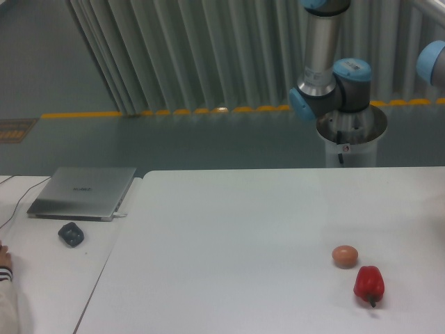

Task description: Place the green pepper on the table

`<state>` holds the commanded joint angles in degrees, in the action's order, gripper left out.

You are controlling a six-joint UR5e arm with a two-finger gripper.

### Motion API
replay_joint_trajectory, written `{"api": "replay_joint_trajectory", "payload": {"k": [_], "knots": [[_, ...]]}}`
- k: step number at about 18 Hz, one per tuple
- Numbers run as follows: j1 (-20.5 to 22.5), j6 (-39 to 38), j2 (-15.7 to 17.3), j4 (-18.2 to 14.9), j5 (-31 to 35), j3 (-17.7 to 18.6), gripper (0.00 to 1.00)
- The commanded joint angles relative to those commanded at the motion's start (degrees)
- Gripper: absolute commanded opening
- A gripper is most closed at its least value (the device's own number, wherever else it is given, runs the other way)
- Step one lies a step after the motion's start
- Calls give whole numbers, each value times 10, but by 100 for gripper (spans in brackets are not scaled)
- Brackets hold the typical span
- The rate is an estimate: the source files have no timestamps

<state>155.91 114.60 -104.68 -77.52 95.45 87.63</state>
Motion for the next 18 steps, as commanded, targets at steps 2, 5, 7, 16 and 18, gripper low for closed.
{"api": "replay_joint_trajectory", "payload": {"k": [2, 5, 7, 16, 18], "knots": [[9, 19, -1, 5, 0, 0, 100], [21, 41, -1, 9, 0, 0, 100], [26, 43, -1, 9, 0, 0, 100], [45, 91, -3, 9, 0, 2, 100], [51, 93, -3, 9, 0, 2, 100]]}}
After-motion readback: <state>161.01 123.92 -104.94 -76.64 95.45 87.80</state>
